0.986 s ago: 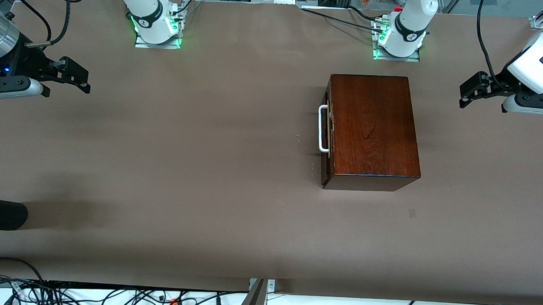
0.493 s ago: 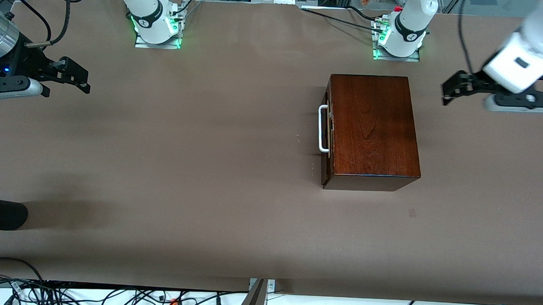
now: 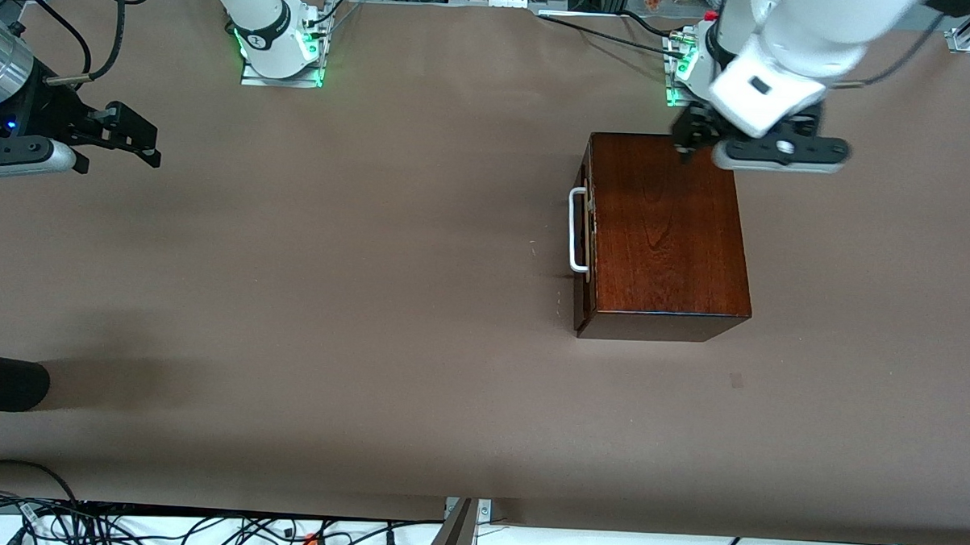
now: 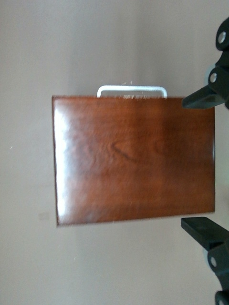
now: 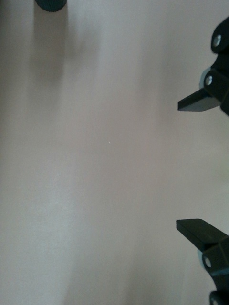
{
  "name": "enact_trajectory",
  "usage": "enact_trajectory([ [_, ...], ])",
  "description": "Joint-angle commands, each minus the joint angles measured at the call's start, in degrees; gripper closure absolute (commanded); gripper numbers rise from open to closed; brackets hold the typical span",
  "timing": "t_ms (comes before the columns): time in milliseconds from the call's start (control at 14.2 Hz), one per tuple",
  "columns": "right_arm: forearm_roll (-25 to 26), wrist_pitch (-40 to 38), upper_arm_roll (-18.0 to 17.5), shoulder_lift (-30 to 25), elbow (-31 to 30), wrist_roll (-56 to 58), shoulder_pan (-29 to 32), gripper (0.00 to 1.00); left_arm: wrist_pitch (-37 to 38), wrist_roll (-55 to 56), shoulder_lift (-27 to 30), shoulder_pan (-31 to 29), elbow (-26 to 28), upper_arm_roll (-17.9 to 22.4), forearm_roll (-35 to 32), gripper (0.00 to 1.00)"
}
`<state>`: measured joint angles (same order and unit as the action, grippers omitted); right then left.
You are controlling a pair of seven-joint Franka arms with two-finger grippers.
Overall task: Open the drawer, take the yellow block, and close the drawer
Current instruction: 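Move the left gripper to the white drawer handle of the box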
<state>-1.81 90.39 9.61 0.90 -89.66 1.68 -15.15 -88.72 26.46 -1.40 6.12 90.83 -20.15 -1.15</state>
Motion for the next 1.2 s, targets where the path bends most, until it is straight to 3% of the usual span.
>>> enact_trajectory([
  [0, -0.47, -0.65, 0.06, 0.33, 0.98, -0.98, 0.12, 0.0, -2.49, 6.91, -3.17, -0.32, -1.8, -5.76, 0.71, 0.0],
  [282, -0.38, -0.56, 0.06, 0.42, 0.98, -0.89, 0.12, 0.0, -7.24, 17.19, -7.56, 2.82, -1.8, -11.75, -2.79, 0.0],
  [564, -0.38, -0.47, 0.06, 0.51, 0.98, -0.72, 0.12, 0.0, -7.61, 27.84, -16.25, 12.32, -5.91, -11.67, -10.79, 0.0],
  [1127, -0.38, -0.56, 0.15, 0.51, 0.98, -0.71, 0.12, 0.0, -10.85, 28.47, -25.14, 15.68, -6.28, -11.14, -19.68, 0.0],
])
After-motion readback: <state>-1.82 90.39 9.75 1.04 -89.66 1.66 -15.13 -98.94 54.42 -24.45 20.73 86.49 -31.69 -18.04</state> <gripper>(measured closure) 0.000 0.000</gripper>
